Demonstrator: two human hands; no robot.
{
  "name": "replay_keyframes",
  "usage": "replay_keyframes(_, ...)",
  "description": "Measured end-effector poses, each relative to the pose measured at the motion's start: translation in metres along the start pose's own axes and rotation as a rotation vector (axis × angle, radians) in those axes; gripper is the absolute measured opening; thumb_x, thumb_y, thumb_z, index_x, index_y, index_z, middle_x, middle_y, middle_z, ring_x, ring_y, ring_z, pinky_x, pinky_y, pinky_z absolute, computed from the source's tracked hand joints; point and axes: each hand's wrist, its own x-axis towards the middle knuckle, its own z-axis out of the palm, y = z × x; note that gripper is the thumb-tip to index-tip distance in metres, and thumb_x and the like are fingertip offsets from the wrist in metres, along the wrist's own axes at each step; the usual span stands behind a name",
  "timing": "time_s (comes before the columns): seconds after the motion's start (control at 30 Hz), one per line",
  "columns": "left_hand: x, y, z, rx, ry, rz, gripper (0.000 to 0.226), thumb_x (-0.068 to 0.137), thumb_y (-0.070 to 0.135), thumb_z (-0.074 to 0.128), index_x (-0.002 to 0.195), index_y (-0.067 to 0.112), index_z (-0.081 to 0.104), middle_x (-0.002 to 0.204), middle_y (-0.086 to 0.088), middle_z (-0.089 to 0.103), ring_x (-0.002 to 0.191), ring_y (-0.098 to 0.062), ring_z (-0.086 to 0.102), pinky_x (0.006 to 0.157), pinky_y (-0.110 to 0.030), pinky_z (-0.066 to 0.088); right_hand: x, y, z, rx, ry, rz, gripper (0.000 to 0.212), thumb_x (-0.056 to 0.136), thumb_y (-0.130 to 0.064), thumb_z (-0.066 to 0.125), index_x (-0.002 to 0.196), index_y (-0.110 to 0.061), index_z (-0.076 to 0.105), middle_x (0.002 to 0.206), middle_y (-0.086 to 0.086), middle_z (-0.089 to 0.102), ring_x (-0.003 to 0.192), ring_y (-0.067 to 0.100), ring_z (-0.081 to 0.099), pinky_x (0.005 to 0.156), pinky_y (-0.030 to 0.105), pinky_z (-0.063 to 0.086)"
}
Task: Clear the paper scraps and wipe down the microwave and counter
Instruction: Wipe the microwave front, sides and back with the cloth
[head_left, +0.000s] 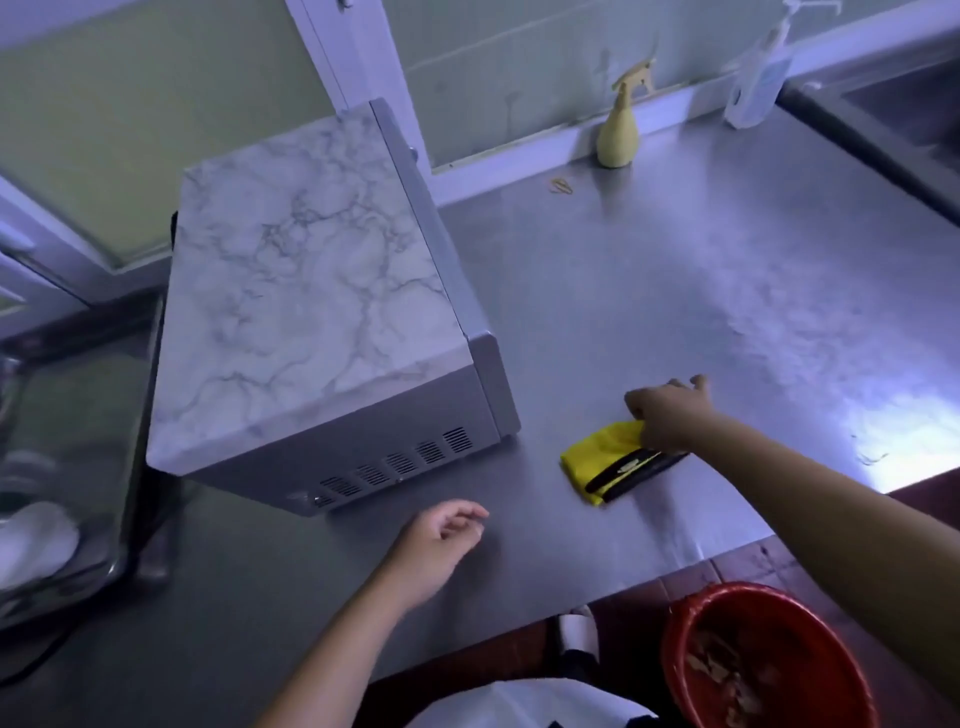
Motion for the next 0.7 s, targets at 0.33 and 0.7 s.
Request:
replay_keyframes(0.33, 0.007, 0.087, 0.015, 0.253, -0.207, 0.378, 0.067, 0.074, 0.036, 0.084, 0.133, 0.04, 0.054, 0.125, 0.018, 0.06, 0.111, 0.001, 0.056, 0.094, -0.021, 0.044, -0.12, -0.013, -0.044, 0.595, 0.289, -0.495, 0.022, 0.081, -0.023, 0.077, 0.093, -0.022, 0.059, 0.086, -0.005, 0.06, 0.089, 0.014, 0.049, 0.08, 0.034, 0.04)
replay_keyframes(0.7, -0.016, 0.097, -0.051, 0.012, -0.19, 0.419, 0.028, 0.073, 0.022, 0.082, 0.099, 0.027, 0.074, 0.081, 0.009, 0.068, 0.075, -0.01, 0.061, 0.073, -0.032, 0.052, -0.166, -0.08, -0.024, 0.789, 0.141, -0.191, 0.026, 0.085, -0.034, 0.075, 0.109, -0.043, 0.068, 0.094, -0.007, 0.071, 0.093, 0.018, 0.065, 0.09, 0.038, 0.051)
